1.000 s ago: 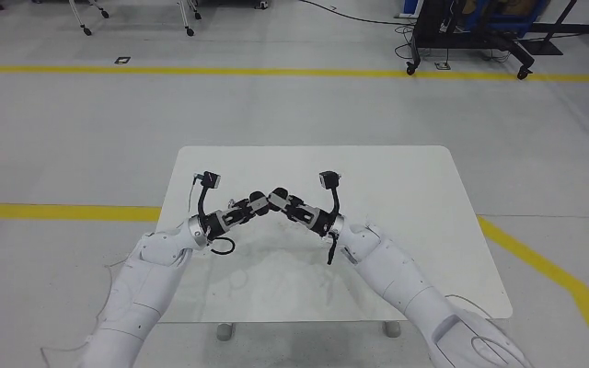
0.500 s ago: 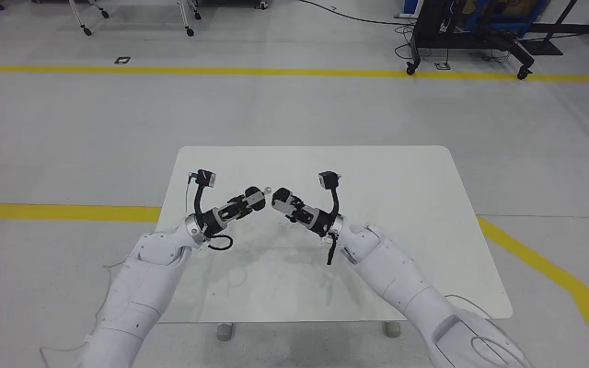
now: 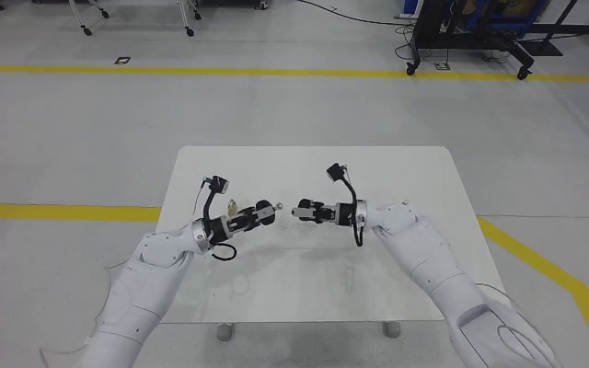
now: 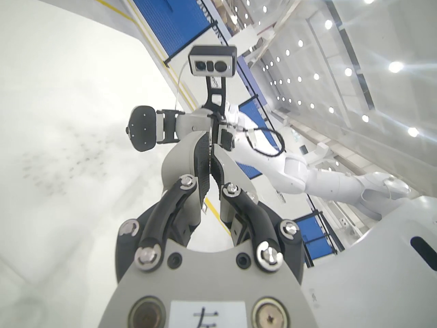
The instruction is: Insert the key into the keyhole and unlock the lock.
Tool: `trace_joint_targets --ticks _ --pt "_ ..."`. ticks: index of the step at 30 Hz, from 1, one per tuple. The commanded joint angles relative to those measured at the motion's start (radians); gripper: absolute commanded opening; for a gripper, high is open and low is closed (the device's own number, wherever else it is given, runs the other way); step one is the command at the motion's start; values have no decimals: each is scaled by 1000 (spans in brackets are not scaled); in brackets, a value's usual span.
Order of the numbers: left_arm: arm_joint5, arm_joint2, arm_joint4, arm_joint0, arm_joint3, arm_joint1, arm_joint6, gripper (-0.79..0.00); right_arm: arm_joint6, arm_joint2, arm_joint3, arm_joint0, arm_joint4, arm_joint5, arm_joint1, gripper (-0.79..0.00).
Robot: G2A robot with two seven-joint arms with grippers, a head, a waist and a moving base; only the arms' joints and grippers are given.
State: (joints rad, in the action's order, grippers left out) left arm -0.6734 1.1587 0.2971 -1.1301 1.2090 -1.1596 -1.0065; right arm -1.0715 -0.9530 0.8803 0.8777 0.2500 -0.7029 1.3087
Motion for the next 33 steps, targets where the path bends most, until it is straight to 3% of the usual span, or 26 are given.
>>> trace_joint_targets --ticks 1,2,4,6,14,26,30,33 --pt "-1 -7 -2 2 2 5 -73 -785 -106 -29 52 16 56 61 -19 0" --pt "-4 -9 0 4 2 6 -92 -785 -128 -37 79 28 79 82 -26 -108" --pt "-8 -12 8 5 1 8 -114 -785 -166 -42 129 47 91 120 -39 -203" --pt "-9 -15 20 7 -1 10 -131 -785 -196 -37 159 60 90 151 -49 -419" --pt "8 -44 18 11 9 17 -148 -785 -198 14 167 53 95 152 -52 -434" --pt "1 -72 17 21 5 28 -142 -785 -179 72 120 4 116 133 -40 -536" --pt "-3 -79 16 24 3 31 -137 -785 -174 86 109 -4 122 128 -39 -634" --pt "-5 -85 19 26 0 33 -135 -785 -171 95 102 -8 130 126 -38 -785"
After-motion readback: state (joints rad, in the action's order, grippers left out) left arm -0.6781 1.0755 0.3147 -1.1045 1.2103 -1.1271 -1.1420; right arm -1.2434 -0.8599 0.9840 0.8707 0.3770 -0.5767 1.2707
